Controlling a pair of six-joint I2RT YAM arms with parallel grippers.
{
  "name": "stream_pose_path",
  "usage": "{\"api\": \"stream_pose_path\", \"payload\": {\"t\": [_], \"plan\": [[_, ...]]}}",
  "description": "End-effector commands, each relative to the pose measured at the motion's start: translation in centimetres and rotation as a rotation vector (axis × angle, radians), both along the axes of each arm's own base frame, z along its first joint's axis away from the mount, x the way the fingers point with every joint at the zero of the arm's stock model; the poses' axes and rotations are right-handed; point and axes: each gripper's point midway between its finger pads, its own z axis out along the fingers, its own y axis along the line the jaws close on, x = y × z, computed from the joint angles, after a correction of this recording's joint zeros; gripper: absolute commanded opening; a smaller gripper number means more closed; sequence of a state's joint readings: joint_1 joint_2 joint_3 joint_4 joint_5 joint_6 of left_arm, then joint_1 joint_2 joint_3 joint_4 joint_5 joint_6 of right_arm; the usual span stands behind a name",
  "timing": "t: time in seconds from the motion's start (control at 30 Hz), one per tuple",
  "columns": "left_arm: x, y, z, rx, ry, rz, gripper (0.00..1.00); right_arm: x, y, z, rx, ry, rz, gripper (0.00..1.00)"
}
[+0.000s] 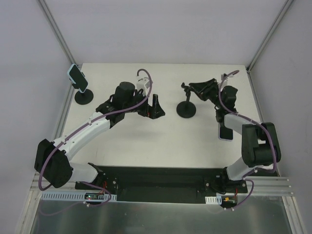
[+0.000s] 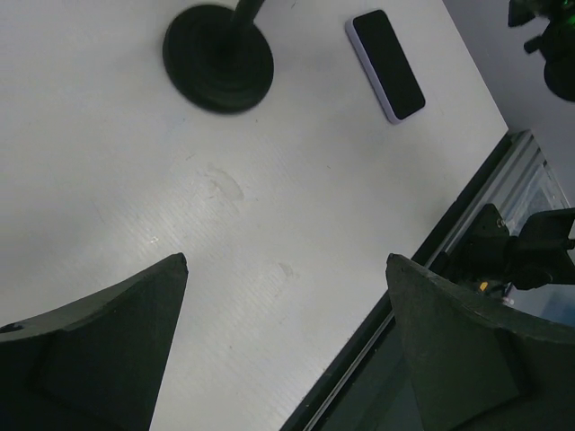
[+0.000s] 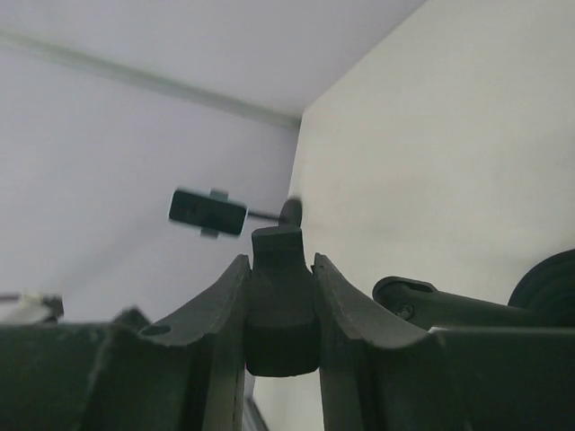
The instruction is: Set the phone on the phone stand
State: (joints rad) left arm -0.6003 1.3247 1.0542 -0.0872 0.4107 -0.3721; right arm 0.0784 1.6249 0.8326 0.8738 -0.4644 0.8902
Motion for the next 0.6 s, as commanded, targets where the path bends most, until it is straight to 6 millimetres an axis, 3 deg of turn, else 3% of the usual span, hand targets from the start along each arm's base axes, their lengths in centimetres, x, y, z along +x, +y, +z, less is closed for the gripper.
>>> {"api": "stream_pose_path", "payload": {"t": [0.0,0.13,0.3,0.57], "plan": [[0.5,1.0,4.4,-0.047,-0.145,0.023,0.92,-8.2,5.9,3.6,0.029,-0.147,0.255,0.0],[-0.2,1.1,5.8,-0.073,-0.18,0.001,0.94,-12.4,7.9,3.1,-0.022,-0.196,0.356,0.01],[-0.2,0.8,5.1,-0.072,-0.169,-0.014,0.94,-15.8,10.4,2.2,-0.008,-0.212,0.48,0.02],[-2.6,-2.6,4.2,-0.154,-0.057,-0.261,0.86,-17.9,11.8,2.1,0.154,-0.198,0.627,0.05]]}}
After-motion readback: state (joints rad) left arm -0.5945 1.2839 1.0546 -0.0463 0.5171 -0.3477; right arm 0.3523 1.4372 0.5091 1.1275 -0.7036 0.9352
